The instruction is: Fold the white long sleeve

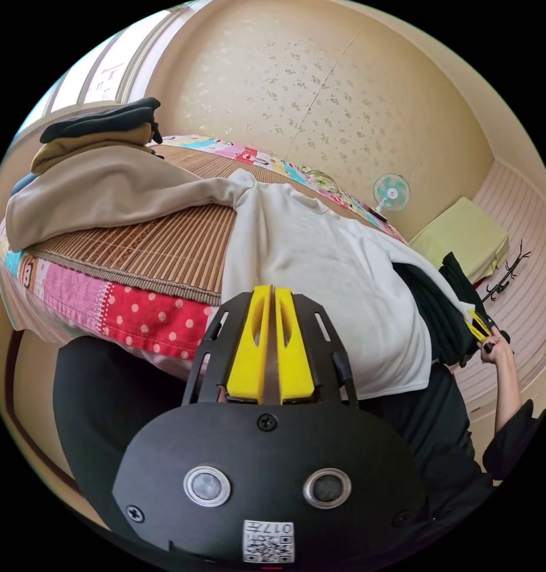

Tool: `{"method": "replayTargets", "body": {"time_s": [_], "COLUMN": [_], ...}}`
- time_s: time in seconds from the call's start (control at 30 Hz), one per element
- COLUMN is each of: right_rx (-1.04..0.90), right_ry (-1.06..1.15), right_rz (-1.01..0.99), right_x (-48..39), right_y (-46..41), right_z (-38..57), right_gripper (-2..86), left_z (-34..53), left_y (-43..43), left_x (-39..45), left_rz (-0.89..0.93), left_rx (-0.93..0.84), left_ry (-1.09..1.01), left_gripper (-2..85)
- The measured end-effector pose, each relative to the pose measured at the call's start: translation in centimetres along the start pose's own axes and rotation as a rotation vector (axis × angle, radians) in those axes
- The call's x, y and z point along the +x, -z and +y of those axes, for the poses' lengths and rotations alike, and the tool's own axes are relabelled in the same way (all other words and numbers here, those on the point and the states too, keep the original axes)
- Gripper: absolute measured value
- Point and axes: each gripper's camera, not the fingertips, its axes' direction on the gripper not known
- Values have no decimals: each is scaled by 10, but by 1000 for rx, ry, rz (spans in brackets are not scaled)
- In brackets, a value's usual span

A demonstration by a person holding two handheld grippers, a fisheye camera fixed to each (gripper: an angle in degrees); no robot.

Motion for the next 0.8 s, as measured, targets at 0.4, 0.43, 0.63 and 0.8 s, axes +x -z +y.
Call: {"method": "replayTargets", "body": {"time_s": [0.4,0.43,0.63,0.8], "right_rx": [-349,-502,-711,-843], "right_ry": [996,1018,1030,1042], "right_rz": [-250,-186,169,244], "right_x": [-307,-293,-195,-190], "right_y": [-313,-373,-459,-423], "right_z": [224,255,336,325], "right_gripper": [35,37,63,96], "left_z": [-60,-69,-108,-123], "left_y": [67,77,212,294], "left_x": [-49,-57,-156,-314], "left_rz": [72,96,37,-50], "left_rx": [5,1,242,424], "left_ry": [61,73,349,762], "left_gripper": [-1,5,98,113]}}
